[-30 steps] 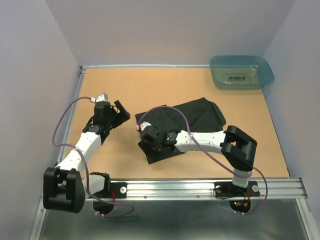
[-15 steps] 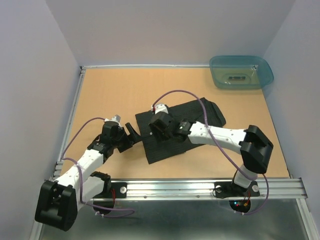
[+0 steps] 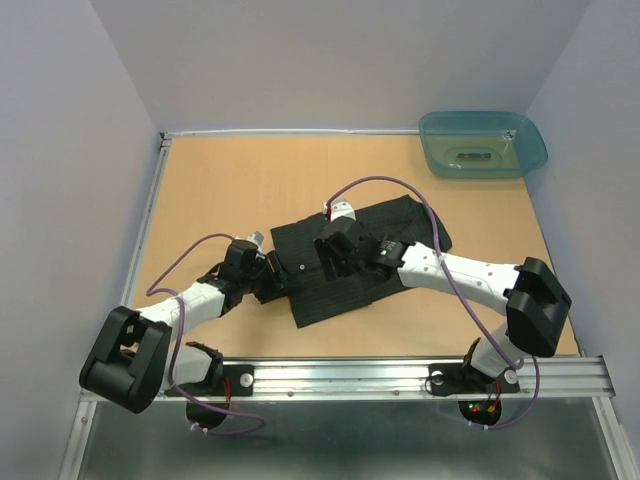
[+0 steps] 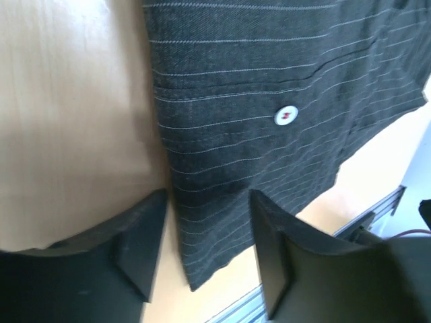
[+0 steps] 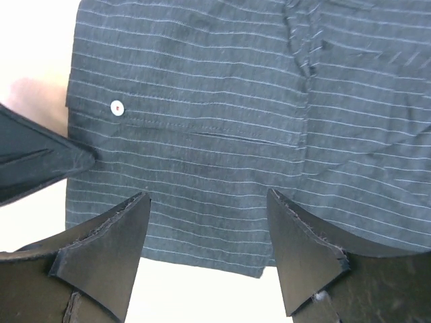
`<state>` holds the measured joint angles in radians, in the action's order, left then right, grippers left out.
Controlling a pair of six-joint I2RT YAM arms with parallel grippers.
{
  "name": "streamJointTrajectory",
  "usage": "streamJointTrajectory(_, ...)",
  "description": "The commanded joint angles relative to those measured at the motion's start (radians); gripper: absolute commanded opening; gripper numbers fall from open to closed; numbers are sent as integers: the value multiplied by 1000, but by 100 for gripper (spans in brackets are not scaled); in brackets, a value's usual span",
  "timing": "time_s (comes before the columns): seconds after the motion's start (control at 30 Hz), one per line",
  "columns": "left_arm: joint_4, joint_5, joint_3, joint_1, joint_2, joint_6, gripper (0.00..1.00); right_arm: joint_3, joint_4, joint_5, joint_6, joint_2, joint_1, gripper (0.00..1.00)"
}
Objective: Fold and stack the long sleeve shirts
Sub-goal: Fold the shirt
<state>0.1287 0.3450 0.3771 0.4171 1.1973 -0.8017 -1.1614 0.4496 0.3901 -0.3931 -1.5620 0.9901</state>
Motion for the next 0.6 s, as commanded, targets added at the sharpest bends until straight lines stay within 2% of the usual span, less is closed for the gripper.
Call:
streamJointTrajectory(0.0, -14, 5, 2, 8, 25, 19, 58, 40, -35, -66, -30, 19, 9, 75)
streamJointTrajectory(0.03, -15, 3, 8, 9, 24, 21, 54, 46, -41, -79, -32, 20, 9, 75)
streamJointTrajectory(0.1, -14, 3, 16, 9, 18, 22, 40, 57, -71, -143, -20, 25, 15, 75)
streamJointTrajectory(0.13, -15, 3, 22, 9, 9, 22, 29, 68, -90, -172, -20, 23, 18, 74)
streamJointTrajectory(0.23, -24, 5, 40, 9, -5, 16, 16, 78, -114, -198, -13, 10, 51, 74)
streamJointTrajectory(0.43, -53, 25, 97, 11, -30, 10, 15, 107, -213, -188, -13, -36, 171, 73)
streamJointTrajectory(0.57, -77, 28, 117, 11, -45, 3, 15, 146, -307, -117, -9, -49, 232, 75)
